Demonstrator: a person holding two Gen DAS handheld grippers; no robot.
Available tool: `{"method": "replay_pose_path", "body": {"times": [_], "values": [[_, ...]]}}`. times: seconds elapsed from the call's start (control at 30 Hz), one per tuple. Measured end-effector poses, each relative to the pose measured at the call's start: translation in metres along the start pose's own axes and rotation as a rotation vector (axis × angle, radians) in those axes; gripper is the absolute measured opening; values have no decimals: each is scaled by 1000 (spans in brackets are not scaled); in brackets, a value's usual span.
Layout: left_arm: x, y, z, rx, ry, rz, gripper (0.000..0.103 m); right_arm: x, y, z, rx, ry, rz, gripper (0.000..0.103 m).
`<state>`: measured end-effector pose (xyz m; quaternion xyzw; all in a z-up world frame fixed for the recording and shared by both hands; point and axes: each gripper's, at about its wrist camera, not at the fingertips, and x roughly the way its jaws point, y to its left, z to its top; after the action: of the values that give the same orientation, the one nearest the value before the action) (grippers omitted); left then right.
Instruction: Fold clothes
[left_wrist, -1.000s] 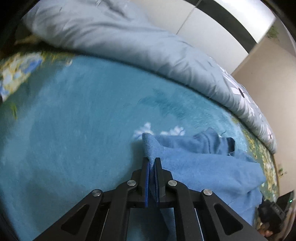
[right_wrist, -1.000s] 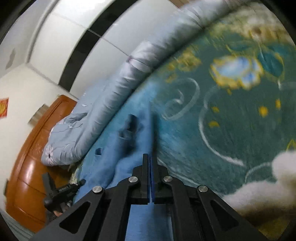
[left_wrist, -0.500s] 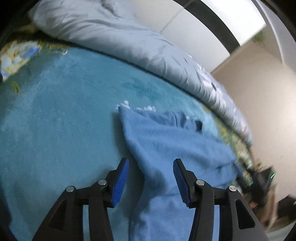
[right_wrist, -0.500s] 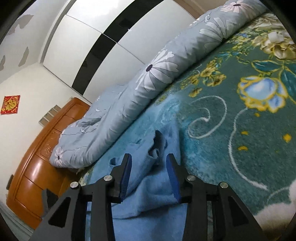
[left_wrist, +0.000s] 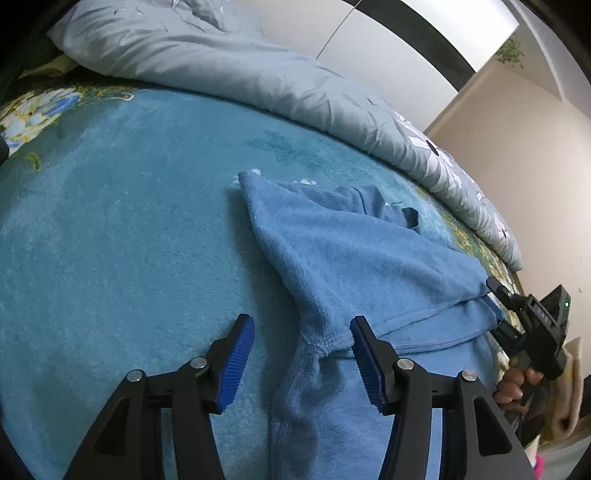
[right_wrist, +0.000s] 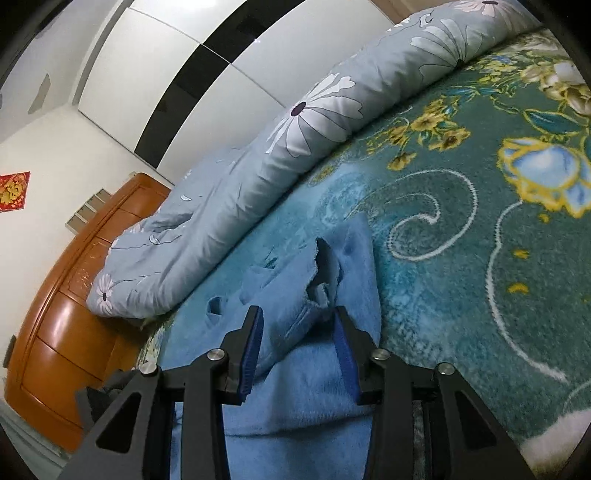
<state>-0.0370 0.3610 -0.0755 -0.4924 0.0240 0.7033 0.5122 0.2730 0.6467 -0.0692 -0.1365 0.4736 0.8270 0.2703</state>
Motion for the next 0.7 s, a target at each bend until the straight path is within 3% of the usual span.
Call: {"method": "replay_pose_path", "body": {"times": [0.03,0.2,0.4,0.53,0.63,0.7], "values": [[-1,0,-2,3,-10,-4,61,2,-2,0,7,7,12,4],[-3,2,-9,12,-53,-25,63,-32,16,-1,-69,-116,110,4],[-6,20,-9,-65,-73,-124,63,-39,-9,-12,39,5,-3,4],[-6,18,-10,-48,-83,-115,63,-28,-36,-15,143,84,-26,4],[-6,17,-11,-42,-90,-112,63,-29,-22,-15,42,81,-116,4],[-13,18,-17,-53,-67,-116,63,-31,-17,-16,11,65,-124,7]]}}
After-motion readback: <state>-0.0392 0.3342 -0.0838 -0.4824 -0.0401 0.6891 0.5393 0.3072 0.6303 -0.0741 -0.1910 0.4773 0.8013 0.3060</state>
